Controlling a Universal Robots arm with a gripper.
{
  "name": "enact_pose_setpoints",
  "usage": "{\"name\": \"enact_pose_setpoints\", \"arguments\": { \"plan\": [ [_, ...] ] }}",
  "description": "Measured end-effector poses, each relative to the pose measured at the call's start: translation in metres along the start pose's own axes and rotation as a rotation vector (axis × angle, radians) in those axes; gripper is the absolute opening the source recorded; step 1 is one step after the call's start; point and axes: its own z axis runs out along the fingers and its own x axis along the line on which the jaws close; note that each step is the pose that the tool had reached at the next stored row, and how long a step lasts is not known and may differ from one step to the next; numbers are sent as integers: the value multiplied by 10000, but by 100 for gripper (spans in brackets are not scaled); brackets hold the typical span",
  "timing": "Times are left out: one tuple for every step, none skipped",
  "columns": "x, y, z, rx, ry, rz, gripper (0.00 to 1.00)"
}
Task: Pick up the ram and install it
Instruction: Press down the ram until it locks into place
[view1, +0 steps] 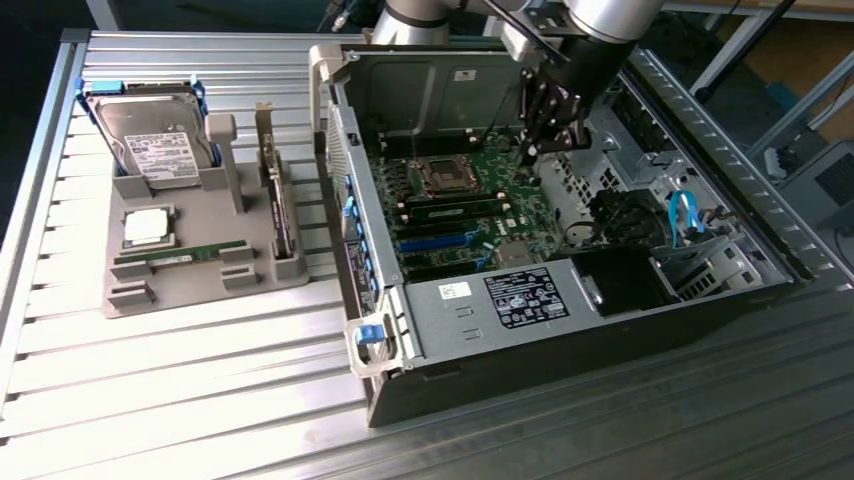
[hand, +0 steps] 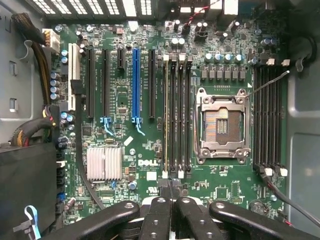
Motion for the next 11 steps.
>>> {"name": "enact_pose_setpoints", "arguments": {
  "plan": [
    [0,-1,15,0,-1,-1,10],
    [0,-1,27,1,-1,-1,10],
    [0,-2,37,1,0,0,10],
    [0,-2,44,1,0,0,10],
    [1,-3,54,1,0,-1,10],
    [1,-3,62,1,0,0,10],
    [1,-4,73,1,0,-1,10],
    [1,-4,81,1,0,0,10],
    [1,-5,92,2,0,-1,10],
    [1,-5,102,1,0,0,10],
    [2,-6,116,2,0,0,10]
  ]
}}
